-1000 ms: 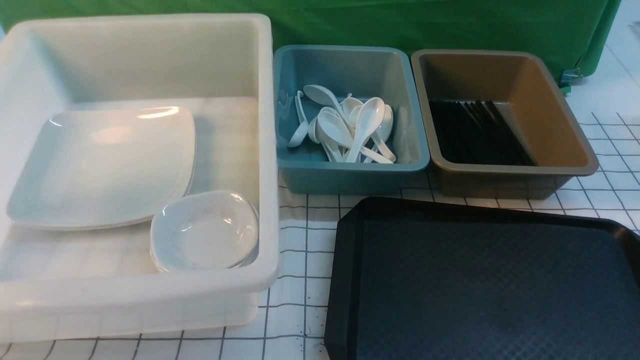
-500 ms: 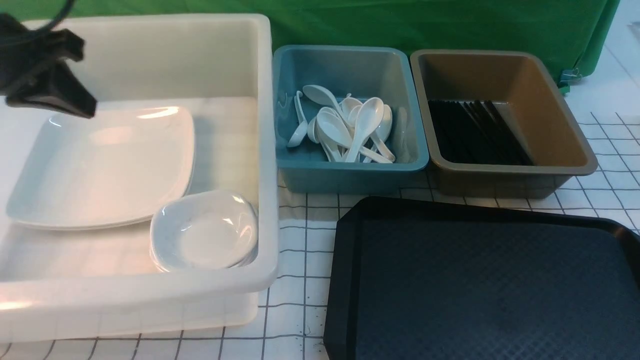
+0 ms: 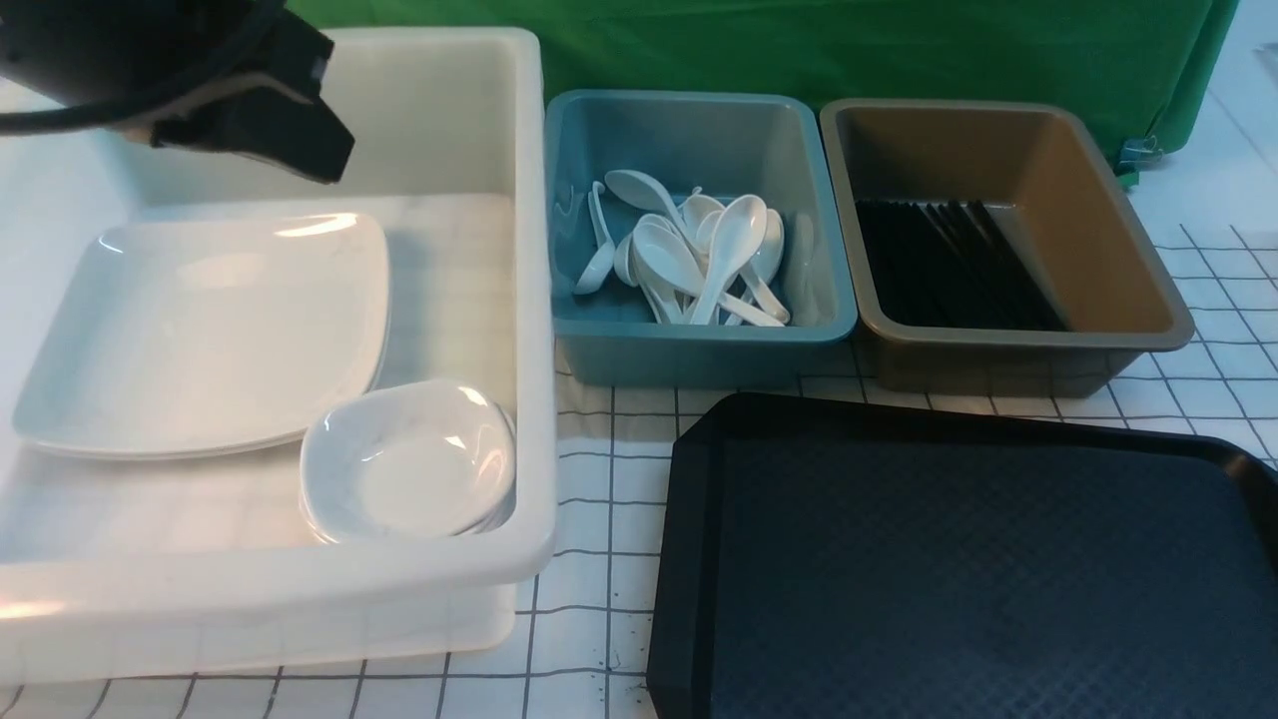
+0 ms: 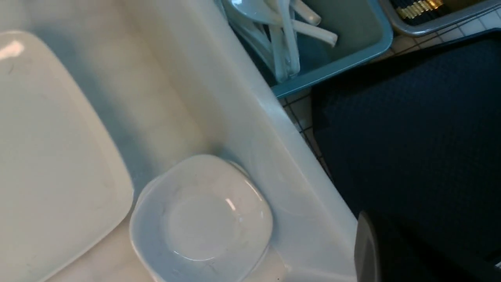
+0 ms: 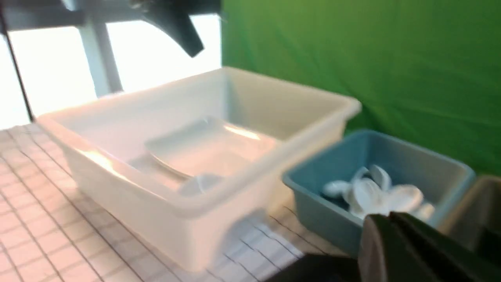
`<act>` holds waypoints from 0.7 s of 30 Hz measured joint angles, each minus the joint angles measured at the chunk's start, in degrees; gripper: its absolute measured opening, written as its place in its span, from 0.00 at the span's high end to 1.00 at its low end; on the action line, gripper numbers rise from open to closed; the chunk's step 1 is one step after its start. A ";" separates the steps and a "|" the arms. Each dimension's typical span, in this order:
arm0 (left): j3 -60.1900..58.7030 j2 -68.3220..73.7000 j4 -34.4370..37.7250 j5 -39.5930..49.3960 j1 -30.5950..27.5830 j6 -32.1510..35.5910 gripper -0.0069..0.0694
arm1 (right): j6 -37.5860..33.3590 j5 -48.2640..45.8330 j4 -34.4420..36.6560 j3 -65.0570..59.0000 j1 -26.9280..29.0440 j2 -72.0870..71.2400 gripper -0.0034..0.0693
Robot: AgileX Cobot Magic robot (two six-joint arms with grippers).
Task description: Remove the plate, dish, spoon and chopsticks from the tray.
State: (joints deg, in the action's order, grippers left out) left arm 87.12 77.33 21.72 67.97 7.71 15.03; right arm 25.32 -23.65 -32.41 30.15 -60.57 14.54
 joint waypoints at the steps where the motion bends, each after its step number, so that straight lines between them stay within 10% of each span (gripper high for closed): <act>1: 0.00 -1.00 0.04 0.00 0.13 0.00 0.91 | 0.21 2.69 0.05 -0.35 0.00 0.40 0.95; 21: 0.00 -2.24 0.28 -0.40 0.12 1.07 0.91 | -13.60 7.69 23.27 -0.52 0.00 0.55 0.93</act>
State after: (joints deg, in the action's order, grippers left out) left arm 87.12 75.09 22.00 67.58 7.83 16.10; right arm 11.72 -15.95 -9.15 29.63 -60.57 15.08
